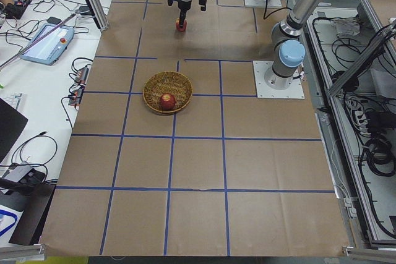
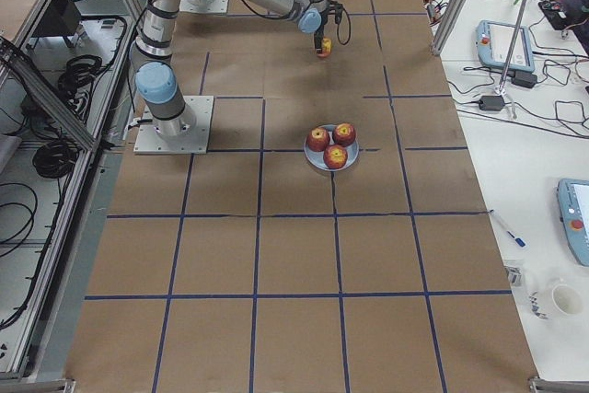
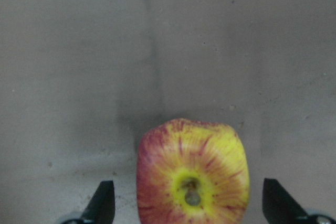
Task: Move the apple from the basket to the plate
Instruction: 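Reach the right gripper to the apple while the left arm withdraws over the basket, then close the right gripper on the yellow-red apple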
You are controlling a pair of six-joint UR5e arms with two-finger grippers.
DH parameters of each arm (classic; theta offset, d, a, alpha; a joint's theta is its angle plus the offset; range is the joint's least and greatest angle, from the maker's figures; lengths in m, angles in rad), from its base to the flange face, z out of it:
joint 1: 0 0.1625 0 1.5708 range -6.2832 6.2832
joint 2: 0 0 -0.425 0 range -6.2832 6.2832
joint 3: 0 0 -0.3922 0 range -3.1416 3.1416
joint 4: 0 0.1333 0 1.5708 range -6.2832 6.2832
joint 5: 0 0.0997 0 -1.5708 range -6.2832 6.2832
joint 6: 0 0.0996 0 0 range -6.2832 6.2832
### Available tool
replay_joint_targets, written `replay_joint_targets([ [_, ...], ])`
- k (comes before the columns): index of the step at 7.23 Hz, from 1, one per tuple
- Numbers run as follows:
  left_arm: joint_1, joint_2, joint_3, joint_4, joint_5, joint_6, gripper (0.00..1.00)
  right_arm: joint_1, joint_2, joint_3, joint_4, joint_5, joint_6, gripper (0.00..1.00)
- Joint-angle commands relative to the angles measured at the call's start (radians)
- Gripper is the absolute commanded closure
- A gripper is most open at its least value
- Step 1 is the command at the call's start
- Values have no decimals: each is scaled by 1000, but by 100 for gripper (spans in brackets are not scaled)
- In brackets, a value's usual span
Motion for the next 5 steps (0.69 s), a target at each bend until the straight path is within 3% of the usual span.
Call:
replay_joint_targets([
  [1,0,0,0,0,0,0,1,1,12,4,-39,-20,-10,26],
  [2,0,-3,0,0,0,-2,1,0,13,-1,-39,-20,-14,45],
  [3,0,-5,0,2,0,-3,1,-7,4,-4,-39,-20,-19,57],
  [5,0,-8,0,2,-1,-6,1,-31,-51,-51,-8,-20,-25,62],
])
